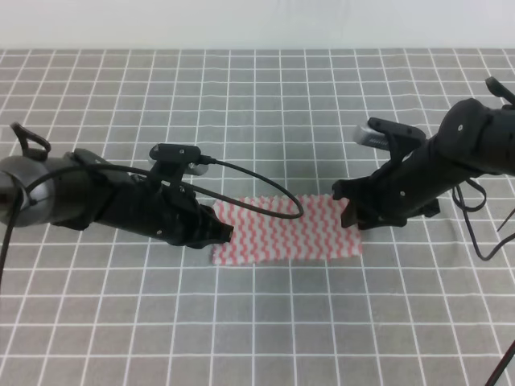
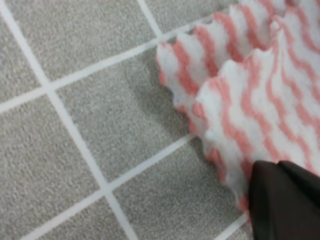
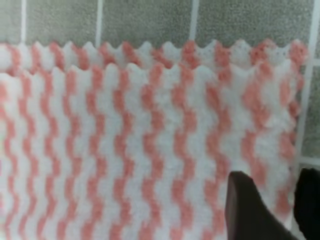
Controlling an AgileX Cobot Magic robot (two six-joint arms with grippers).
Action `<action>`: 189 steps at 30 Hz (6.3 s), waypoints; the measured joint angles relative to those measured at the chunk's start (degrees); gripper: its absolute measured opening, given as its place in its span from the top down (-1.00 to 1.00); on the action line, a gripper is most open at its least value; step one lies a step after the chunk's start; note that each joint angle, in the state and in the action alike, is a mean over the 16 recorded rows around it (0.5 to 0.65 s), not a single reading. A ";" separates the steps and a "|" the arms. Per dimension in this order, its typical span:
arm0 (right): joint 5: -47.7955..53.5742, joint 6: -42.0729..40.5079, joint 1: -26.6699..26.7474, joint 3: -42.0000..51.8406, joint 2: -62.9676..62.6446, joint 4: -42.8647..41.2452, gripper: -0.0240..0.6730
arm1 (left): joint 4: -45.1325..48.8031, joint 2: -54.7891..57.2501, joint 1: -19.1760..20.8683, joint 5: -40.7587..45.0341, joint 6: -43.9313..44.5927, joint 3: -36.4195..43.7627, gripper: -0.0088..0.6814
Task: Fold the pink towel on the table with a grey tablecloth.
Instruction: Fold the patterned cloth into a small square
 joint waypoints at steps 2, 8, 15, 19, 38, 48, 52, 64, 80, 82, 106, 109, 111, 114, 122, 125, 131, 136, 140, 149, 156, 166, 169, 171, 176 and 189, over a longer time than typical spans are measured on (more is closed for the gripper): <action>-0.04 -0.03 0.00 0.00 0.02 0.23 0.33 | 0.01 0.01 0.00 0.03 0.00 0.00 0.98; 0.14 -0.11 0.00 0.00 0.03 0.75 0.34 | 0.08 -0.01 0.00 0.24 -0.01 0.04 0.98; 0.65 -0.15 0.00 0.00 0.41 0.81 0.34 | 0.12 0.00 0.00 0.28 0.00 0.02 0.98; 0.93 -0.15 0.00 -0.05 0.72 0.86 0.34 | 0.17 0.00 0.00 0.39 0.00 0.00 0.98; 1.77 -0.17 -0.11 -0.12 1.23 1.54 0.83 | 0.59 0.01 0.00 0.93 0.00 -0.02 0.99; 3.16 -1.32 -0.07 -1.23 -0.73 3.65 0.96 | 0.78 0.02 0.00 0.95 0.01 -0.04 0.99; 3.64 -3.61 0.20 -1.77 -1.49 7.12 0.97 | 0.79 0.03 -0.01 0.92 0.01 -0.06 0.99; 0.52 -10.42 4.67 -2.81 -1.44 17.19 0.97 | 0.94 -0.17 0.00 1.19 0.01 -0.04 0.99; -1.61 -10.87 9.66 -6.38 1.03 19.26 0.97 | 1.44 -2.92 0.20 -1.21 0.00 0.15 0.98; -1.54 -10.93 10.08 -6.57 1.08 19.37 0.97 | 1.41 -3.09 0.28 -1.76 0.01 0.15 0.98; -0.89 -12.37 13.73 -10.11 6.46 21.47 0.97 | 1.44 -3.07 0.61 -3.58 0.16 0.15 0.98; -0.62 -12.60 13.74 -10.58 7.25 21.70 0.97 | 1.46 -3.04 0.61 -3.66 0.20 0.15 0.98; -0.46 -12.81 13.73 -10.72 7.59 21.83 0.97 | 1.48 -3.02 0.60 -3.74 0.24 0.15 0.99; -0.12 -13.14 13.73 -10.79 7.85 22.10 0.97 | 1.47 -3.04 0.70 -4.01 0.35 0.15 0.98; 0.90 -14.10 13.75 -10.78 7.92 23.12 0.97 | 1.49 -3.02 2.19 -4.35 0.50 0.15 0.99; 1.25 -14.45 13.76 -10.78 7.92 23.56 0.97 | 1.49 -3.02 2.97 -4.37 0.57 0.15 0.99; 1.73 -14.99 13.97 -10.95 7.90 24.21 0.97 | 1.42 -3.07 4.38 -4.10 0.64 0.15 0.98; 1.55 -15.38 14.23 -11.35 7.93 24.40 0.97 | 1.38 -3.09 4.77 -3.88 0.65 0.15 0.98; 1.19 -15.44 14.44 -11.66 7.92 23.86 0.97 | 1.29 -3.17 4.80 -3.82 0.67 0.15 0.98; -0.27 -15.21 14.63 -12.04 8.04 21.96 0.97 | 1.40 -3.07 4.77 -3.72 0.65 0.15 0.98; -0.67 -15.12 14.62 -12.04 8.09 21.35 0.97 | 1.46 -2.99 4.76 -3.66 0.63 0.15 0.98; -0.78 -15.20 14.63 -12.04 8.07 22.69 0.77 | 1.46 -3.02 4.76 -3.55 0.60 0.15 0.99; -0.74 -15.24 14.64 -12.04 8.04 23.35 0.67 | 1.43 -3.02 4.76 -3.50 0.60 0.15 0.99; -0.74 -15.26 14.64 -12.05 8.04 23.67 0.61 | 1.39 -3.02 4.76 -3.43 0.60 0.15 0.99; 0.09 -15.34 14.15 -12.50 8.07 23.72 0.48 | 0.79 -2.96 4.74 -2.37 0.68 0.15 0.99; 7.68 -13.17 9.69 -14.95 6.89 15.78 0.72 | -1.94 -3.17 1.25 5.33 1.89 0.15 0.98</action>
